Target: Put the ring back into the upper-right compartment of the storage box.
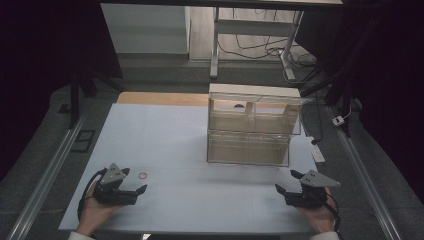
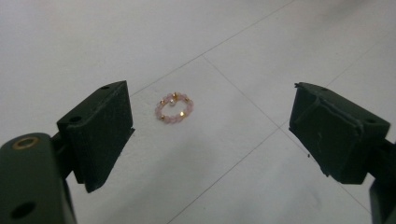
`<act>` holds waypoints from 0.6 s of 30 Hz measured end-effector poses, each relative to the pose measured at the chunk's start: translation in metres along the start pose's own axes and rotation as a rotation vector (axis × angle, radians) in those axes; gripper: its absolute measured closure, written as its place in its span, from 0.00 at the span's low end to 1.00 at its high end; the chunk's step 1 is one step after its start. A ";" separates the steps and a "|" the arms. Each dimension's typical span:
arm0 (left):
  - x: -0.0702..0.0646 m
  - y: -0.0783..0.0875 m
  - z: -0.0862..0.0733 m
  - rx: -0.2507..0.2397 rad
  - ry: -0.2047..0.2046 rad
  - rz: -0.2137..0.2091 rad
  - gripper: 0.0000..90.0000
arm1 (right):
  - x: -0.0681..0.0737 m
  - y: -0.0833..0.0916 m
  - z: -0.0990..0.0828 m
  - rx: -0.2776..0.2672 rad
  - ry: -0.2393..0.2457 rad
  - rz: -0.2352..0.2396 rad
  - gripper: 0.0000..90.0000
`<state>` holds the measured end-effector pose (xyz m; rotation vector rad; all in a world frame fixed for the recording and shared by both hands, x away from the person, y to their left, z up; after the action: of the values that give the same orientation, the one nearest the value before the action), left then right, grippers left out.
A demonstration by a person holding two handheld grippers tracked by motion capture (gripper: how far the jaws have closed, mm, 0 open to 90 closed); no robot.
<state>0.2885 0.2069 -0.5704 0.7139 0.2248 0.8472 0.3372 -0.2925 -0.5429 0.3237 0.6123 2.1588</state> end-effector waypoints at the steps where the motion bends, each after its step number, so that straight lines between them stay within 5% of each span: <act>1: 0.000 0.000 0.000 0.002 0.001 -0.001 0.15 | 0.000 0.000 0.000 0.001 -0.001 -0.001 0.25; 18: 0.000 0.005 0.000 -0.013 0.006 0.008 0.15 | 0.000 0.001 -0.005 0.003 0.000 0.012 0.29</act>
<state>0.2858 0.2094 -0.5673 0.7005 0.2213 0.8577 0.3347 -0.2942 -0.5467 0.3301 0.6147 2.1696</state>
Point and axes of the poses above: each handheld gripper's, and its own axes: y roughly backward along the jaws, z roughly out of its top, x roughly to its left, the point moved 8 cm from there along -y, roughly forward along the jaws, and after that the axes turned 9 degrees about -y, right-handed, at the moved point
